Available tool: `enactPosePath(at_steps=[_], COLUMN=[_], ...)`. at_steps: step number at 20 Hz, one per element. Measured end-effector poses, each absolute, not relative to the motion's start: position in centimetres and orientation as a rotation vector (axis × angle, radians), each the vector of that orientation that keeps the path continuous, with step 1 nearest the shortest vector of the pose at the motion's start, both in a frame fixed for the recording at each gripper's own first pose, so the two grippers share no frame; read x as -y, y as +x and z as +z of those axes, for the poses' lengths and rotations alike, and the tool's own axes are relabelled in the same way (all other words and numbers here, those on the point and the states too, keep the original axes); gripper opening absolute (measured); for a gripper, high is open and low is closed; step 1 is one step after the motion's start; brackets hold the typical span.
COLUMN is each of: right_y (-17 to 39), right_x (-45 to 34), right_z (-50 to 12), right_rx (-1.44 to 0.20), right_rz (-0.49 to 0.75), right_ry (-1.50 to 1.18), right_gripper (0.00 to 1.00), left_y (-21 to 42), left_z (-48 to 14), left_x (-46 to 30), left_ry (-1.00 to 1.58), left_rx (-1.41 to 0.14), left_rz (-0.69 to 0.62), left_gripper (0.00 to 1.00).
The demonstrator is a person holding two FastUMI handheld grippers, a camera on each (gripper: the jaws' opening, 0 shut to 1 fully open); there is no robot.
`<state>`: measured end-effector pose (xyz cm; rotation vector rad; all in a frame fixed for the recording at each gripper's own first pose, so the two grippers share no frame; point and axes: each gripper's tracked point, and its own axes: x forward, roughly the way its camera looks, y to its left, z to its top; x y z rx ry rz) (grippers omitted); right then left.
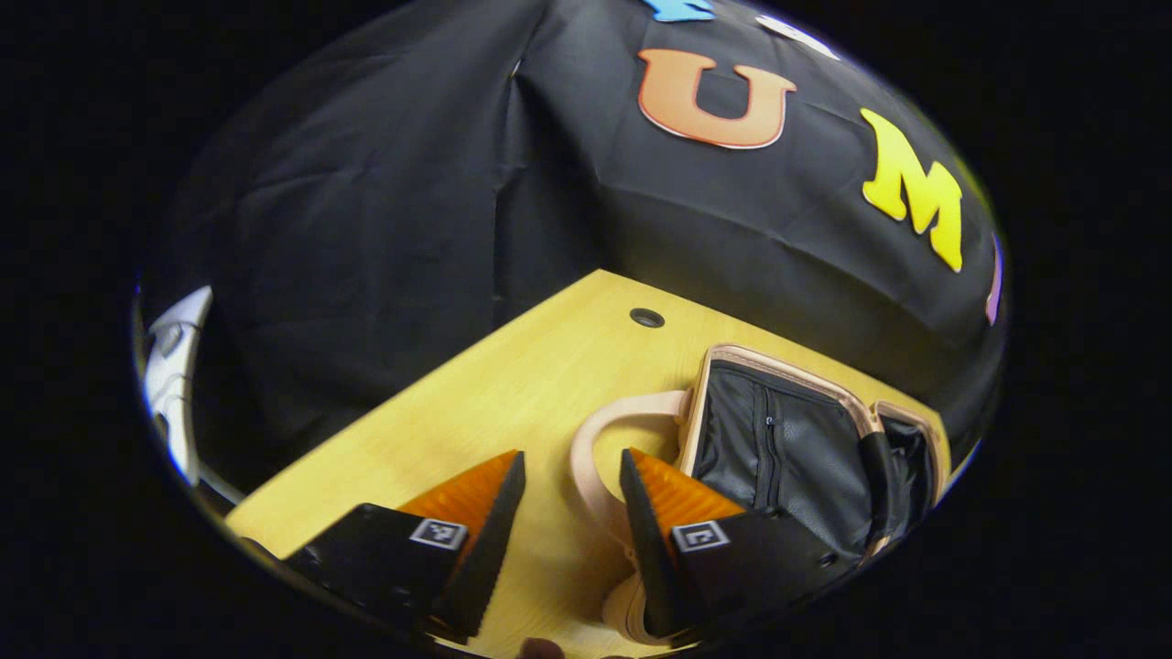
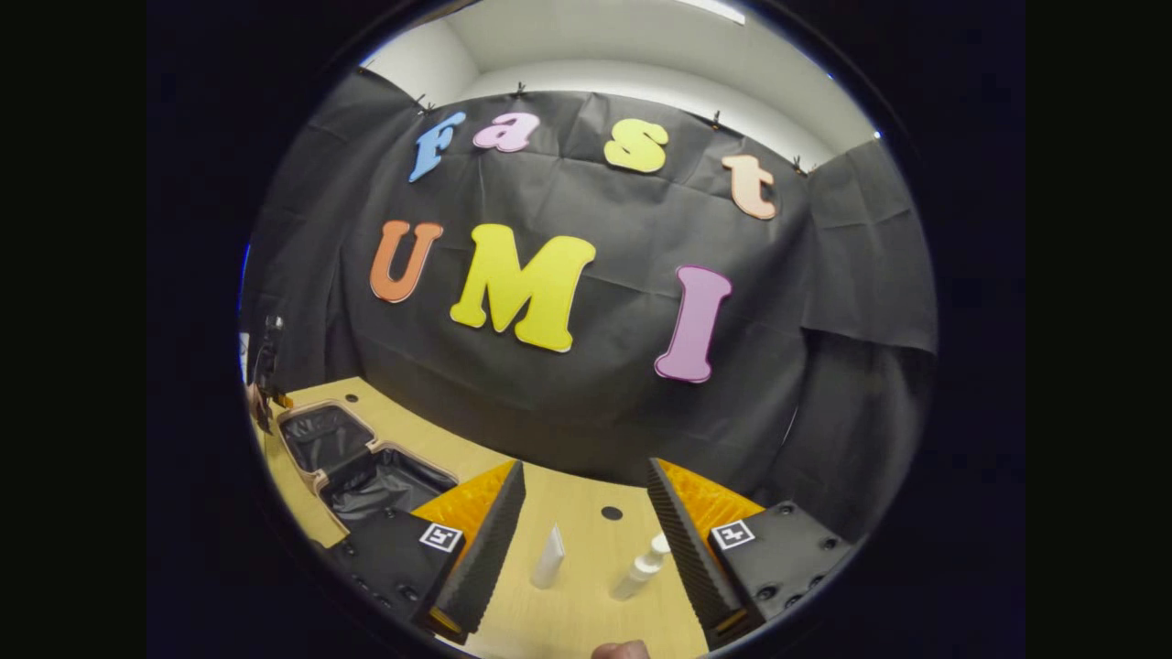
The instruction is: First open the suitcase, pack the skin care products into it, and then close the suitcase.
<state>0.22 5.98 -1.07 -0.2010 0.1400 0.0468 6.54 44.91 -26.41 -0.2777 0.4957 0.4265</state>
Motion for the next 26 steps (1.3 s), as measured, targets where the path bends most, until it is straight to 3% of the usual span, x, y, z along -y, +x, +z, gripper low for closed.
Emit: enactPosePath(at_steps=[1,4,12,19,26], right_y=[0.3,0.7,1.2,1.0,0.5], right_x=[-5.5,-3.5,2.9,8.9,13.3], right_z=[-1.2,-1.5,-3.7,-6.9,-9.7], right_rx=[-0.141,-0.134,-0.156,-0.209,-0.279], right_rz=[0.04,0.017,-0.013,-0.055,-0.074], right_ry=[-0.185,-0.135,-0.018,-0.002,-0.031], right_gripper=[0.8,0.8,0.8,0.8,0.8], left_y=[6.4,6.5,8.1,9.6,9.9], left_z=[-24.6,-19.0,-8.7,-7.1,-11.1], left_x=[-44.0,-40.0,-19.5,1.5,15.5], left_ry=[-0.246,-0.129,-0.074,-0.022,0.026], left_rx=[-0.463,-0.392,-0.236,-0.194,-0.243], left_rz=[0.423,0.432,0.308,0.065,-0.157], left_gripper=[0.73,0.94,0.97,0.97,0.97])
